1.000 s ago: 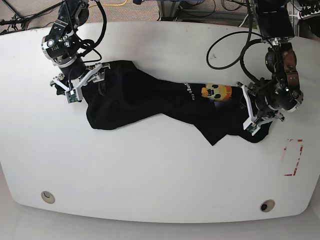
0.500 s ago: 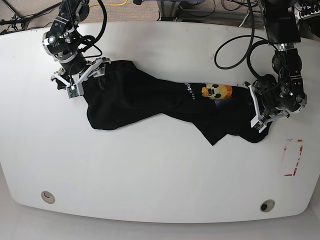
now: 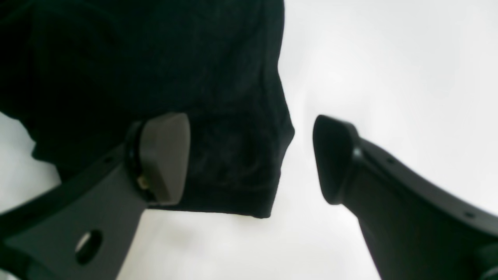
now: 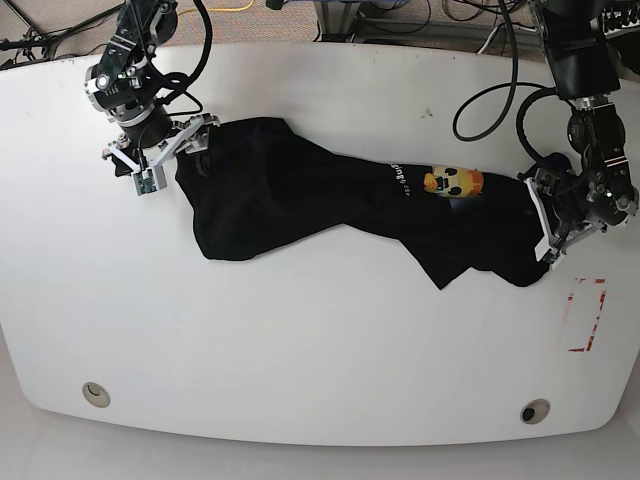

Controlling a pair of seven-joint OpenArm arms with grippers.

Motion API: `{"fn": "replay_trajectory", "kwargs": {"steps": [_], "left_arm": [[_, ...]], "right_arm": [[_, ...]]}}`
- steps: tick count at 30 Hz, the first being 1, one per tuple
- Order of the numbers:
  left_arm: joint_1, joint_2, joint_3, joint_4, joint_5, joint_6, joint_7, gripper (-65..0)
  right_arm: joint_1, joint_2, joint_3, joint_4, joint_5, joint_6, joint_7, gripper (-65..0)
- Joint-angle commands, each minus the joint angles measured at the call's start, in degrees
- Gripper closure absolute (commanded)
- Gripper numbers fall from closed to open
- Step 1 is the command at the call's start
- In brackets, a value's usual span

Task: Fold the T-shirt properly
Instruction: 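Pull the shirt end with the left gripper away from the right gripper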

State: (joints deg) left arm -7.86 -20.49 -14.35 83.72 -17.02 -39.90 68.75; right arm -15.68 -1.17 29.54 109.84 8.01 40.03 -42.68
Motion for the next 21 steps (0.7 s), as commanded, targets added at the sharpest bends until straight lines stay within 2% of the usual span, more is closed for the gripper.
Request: {"fn": "replay_trajectory", "kwargs": {"steps": [1,13,21], "left_arm": [[-1.48,-0.94,-0.38,-0.09,-0.24,-0.1,-1.21,-24.6],[-3.22,-1.03,-0.22,-2.55,0.45,-0.1,-2.59,-25.2],[-4.14,-0.11,0.12,-4.15,1.48,-0.1,-4.3,-16.6]], "right_arm": [[0.66,0.11,-0.14,1.65,1.12,-0.03,1.09,-46.6],[0.51,0.32,-0.06,1.62,1.02,-0.03,1.48,-46.8],[-0.25,-0.27,0.21,1.97,0.99,-0.03,1.53,-46.7]]}}
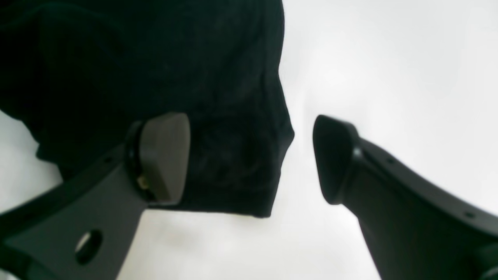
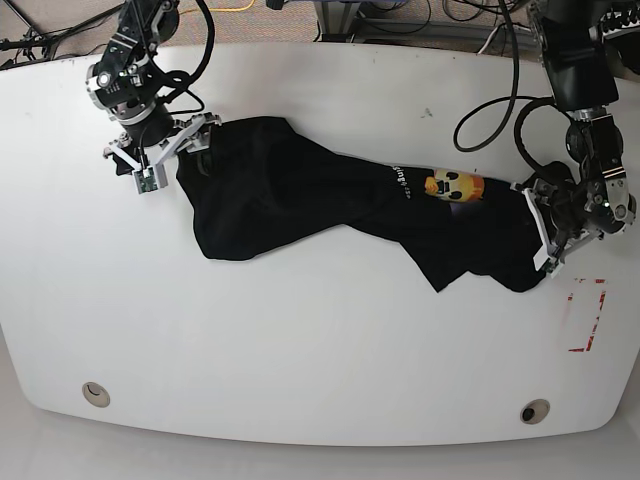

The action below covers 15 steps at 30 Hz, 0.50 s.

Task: Fold the T-shirt properly
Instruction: 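Pull the shirt end with the left gripper away from the right gripper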

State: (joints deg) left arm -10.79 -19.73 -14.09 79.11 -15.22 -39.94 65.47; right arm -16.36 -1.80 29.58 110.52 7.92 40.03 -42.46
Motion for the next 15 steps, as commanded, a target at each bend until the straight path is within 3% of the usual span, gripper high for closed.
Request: {"fn": "replay_trajectory", "kwargs": {"steps": [1,4,10,15], "left_arm": [[-1.19,-0.84,-0.09,0.22,-0.26,-0.06,-1.19,-15.9],[-1.16,-0.73,0.07,-0.46,-0.16,-0.06,-1.73,-14.5],[-0.46,-0.46,0.01,-1.8,0.14,-0.06,-1.88,-21.6],[-0.15,-0.68,-0.05,-0.84,0.06,-0.06,-1.25,-23.8]], "right_arm": [[0.47,0.34,0.19,1.22,1.07,-0.03,1.34,-46.7],[0.66,0.33,0.16,0.95,1.02,-0.03,1.36,-46.7],[1.4,0.27,-0.2,-0.52,0.93,-0.03,1.34,-46.8],[3.37,0.42,-0.31,-4.27,0.78,-0.03,1.36,-46.9]]}}
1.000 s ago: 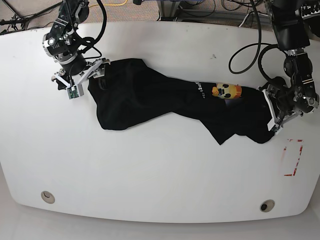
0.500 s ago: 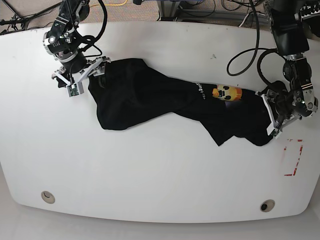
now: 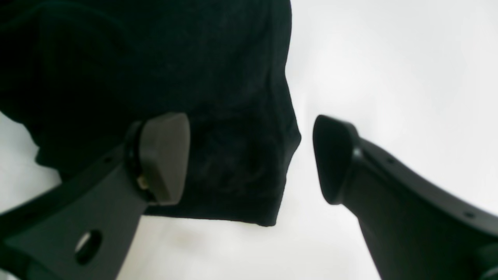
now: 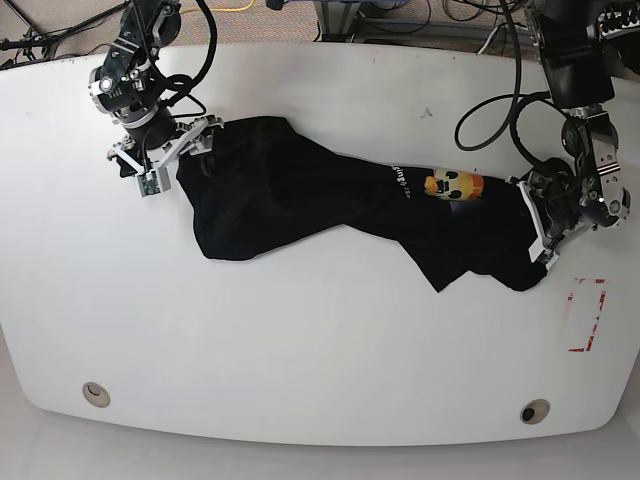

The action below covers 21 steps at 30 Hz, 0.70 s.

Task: Fold the T-shirt properly
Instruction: 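Pull the shirt end with the left gripper away from the right gripper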

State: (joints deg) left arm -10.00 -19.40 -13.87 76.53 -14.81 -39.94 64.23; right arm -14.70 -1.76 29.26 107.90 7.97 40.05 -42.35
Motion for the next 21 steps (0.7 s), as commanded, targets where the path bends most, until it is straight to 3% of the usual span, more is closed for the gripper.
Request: {"fn": "replay_trajectory", "kwargs": {"steps": [1,11,21], "left_arm": [[-0.76,-1.16,-0.37,2.49,-0.47,-0.06,0.57,-25.1],[1.67,-0.98,-0.4,4.35,-1.14,-0.06,2.75,-28.2],[3.16,-0.59,-0.23,5.12,-1.29,-0.06,2.71,-25.7]], "right_arm": [[2.87,0.5,0.02,-3.77,0.69,-0.05,1.21,-46.9],[6.3,0.95,-0.11,-11.73,0.63,-0.05,1.23,-46.8],[5.96,0.84,0.15,-11.78,0.67,-0.05,1.26,-46.6]]}}
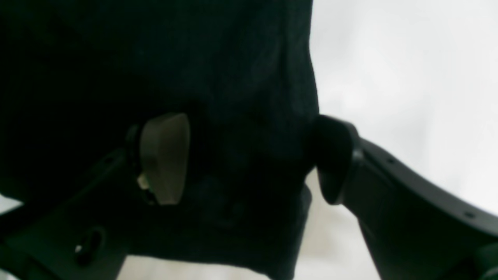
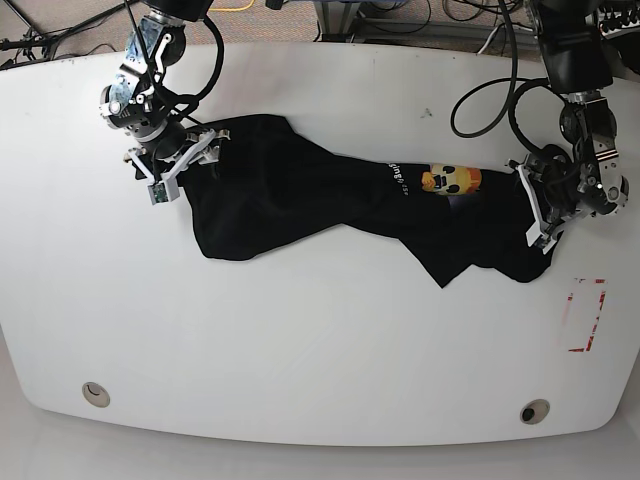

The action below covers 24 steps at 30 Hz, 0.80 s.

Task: Fold the T-shirt properly
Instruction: 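Pull the shirt end with the left gripper away from the right gripper, then stretch the shirt between both grippers, right gripper shifting along its edge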

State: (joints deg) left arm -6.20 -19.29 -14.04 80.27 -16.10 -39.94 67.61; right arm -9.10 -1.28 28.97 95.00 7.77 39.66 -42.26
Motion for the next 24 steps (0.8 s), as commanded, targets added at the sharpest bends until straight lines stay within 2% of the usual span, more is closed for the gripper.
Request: {"fn": "replay_trajectory", "kwargs": {"steps": [1,6,10,12,18,20,24], "left_arm": [[-0.57,-0.66,-0.05,1.39,0.02,-0.06,-0.85,-24.3],[0.0,-0.65,-0.04,1.54,0.08,-0.06,-1.33,-15.4],[2.86,-0.28,0.06,3.51,-0.03,-0.06,-2.46,-10.0],[3.79,-0.27,0.09,4.34,-0.15,-0.06,-2.56,-9.4],[6.0,-0.21,0.11,6.44,-0.61,-0.06,-2.85,-12.0],[6.53,-0.15,0.6,5.93,0.36,-0.06,-2.15,-16.4],[6.07,-0.58,0.66,5.55,0.6,-0.06,-1.59,-20.6]], "right_arm": [[0.45,0.35,0.48,1.08,0.84,0.34,1.15,-46.6],[0.72,0.35,0.74,1.2,0.96,0.34,1.1,-46.5],[0.82,0.24,1.82,2.1,0.8,0.34,0.76,-46.7],[0.96,0.22,1.96,2.37,0.98,0.34,0.7,-46.6],[1.83,0.23,2.89,3.56,2.13,0.34,-1.22,-46.8],[3.39,0.51,4.12,3.88,3.45,0.34,-4.68,-47.7],[4.48,0.63,4.63,4.31,4.79,0.34,-8.05,-47.7]]}}
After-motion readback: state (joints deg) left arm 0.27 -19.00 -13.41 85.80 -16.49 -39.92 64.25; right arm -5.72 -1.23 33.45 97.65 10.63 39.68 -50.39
